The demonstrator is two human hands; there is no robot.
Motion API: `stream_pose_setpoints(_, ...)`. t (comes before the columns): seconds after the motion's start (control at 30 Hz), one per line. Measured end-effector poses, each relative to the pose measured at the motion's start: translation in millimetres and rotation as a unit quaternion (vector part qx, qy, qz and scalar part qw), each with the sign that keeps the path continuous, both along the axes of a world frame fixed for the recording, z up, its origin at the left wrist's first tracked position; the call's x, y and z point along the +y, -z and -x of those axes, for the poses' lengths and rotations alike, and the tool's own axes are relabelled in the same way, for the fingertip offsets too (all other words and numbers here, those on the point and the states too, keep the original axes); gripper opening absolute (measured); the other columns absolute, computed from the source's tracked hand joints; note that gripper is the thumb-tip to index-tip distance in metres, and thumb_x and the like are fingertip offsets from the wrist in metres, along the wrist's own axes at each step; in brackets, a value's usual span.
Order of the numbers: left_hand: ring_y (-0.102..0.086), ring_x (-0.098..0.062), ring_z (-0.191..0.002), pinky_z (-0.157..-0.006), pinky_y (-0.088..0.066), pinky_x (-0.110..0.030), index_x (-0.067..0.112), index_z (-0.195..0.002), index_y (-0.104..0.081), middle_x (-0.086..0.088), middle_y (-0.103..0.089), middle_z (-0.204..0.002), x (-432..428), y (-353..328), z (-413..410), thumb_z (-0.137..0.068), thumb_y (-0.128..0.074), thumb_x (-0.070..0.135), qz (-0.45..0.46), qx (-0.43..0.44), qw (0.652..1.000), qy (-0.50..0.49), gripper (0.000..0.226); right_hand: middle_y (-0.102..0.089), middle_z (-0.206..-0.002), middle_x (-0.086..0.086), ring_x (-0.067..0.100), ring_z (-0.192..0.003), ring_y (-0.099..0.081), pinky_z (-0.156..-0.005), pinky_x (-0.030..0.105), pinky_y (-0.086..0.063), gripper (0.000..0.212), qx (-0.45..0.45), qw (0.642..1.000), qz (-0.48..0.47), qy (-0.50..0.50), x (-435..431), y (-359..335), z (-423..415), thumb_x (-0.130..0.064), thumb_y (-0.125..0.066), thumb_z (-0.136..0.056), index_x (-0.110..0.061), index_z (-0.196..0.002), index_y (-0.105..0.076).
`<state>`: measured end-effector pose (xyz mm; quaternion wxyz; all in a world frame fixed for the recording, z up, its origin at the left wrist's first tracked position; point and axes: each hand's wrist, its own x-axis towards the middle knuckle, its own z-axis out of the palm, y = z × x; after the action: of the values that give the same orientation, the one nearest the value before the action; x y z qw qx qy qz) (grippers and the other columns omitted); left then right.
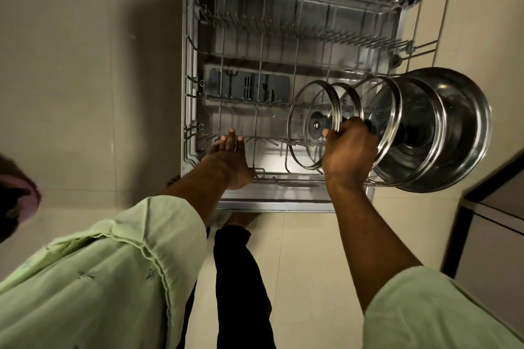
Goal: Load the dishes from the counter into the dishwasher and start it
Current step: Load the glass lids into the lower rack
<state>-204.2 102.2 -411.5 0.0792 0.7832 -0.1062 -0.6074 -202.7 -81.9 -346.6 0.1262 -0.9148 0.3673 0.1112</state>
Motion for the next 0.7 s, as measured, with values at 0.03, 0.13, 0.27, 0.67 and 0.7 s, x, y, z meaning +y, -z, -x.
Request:
stream_pose_setpoints(0.03,0.017,-0.031,-0.15,-0.121,0.004,-0.041,0.012,-0.155,0.018,-0.014,0.029,-0.159,0,0,0,-0.102,-0.04,0.05,-0.001,-0.001,1.0,0.0,0.087,-0.072,-0.095,0.016,0.032,-0.089,-0.069,-0.07,0.029,-0.048,0.022,-0.001,1.0,0.0,-0.001,0,0,1,-0.019,-0.071,-0.089,-0.005,-0.105,-0.069)
stream_pose_setpoints(0.13,0.017,-0.031,-0.15,-0.123,0.003,-0.041,0.012,-0.155,0.016,-0.014,0.029,-0.159,0,-1,2,-0.102,-0.04,0.049,0.0,-0.005,1.0,0.001,0.086,-0.072,-0.096,0.016,0.033,-0.089,-0.069,-0.072,0.034,-0.052,0.022,-0.012,1.0,0.003,-0.005,3,0,5,-0.02,-0.069,-0.09,-0.006,-0.108,-0.067)
stream_pose_setpoints(0.27,0.009,-0.035,-0.151,-0.124,-0.003,-0.045,0.012,-0.157,0.01,-0.016,0.028,-0.159,2,-1,-1,-0.103,-0.039,0.049,0.009,-0.033,0.999,0.023,0.082,-0.07,-0.104,0.013,0.031,-0.099,-0.067,-0.079,0.037,-0.052,0.026,-0.038,0.999,0.02,-0.012,10,-7,11,-0.018,-0.066,-0.091,-0.011,-0.116,-0.063)
stream_pose_setpoints(0.67,0.007,-0.027,-0.152,-0.122,-0.001,-0.04,0.016,-0.159,0.002,-0.01,0.015,-0.164,38,-65,18,-0.104,-0.035,0.043,0.046,-0.191,0.98,0.015,0.071,-0.048,-0.145,0.012,0.029,-0.14,-0.036,-0.116,0.04,-0.027,0.049,0.02,0.968,-0.069,-0.241,77,-40,53,-0.025,-0.059,-0.094,-0.007,-0.138,-0.049)
stream_pose_setpoints(0.7,0.007,-0.027,-0.152,-0.122,-0.001,-0.04,0.016,-0.159,0.002,-0.01,0.015,-0.164,42,-75,21,-0.104,-0.034,0.043,0.041,-0.202,0.978,0.012,0.071,-0.044,-0.148,0.013,0.029,-0.143,-0.032,-0.118,0.04,-0.024,0.051,0.034,0.966,-0.074,-0.245,83,-45,54,-0.028,-0.057,-0.096,-0.007,-0.141,-0.046)
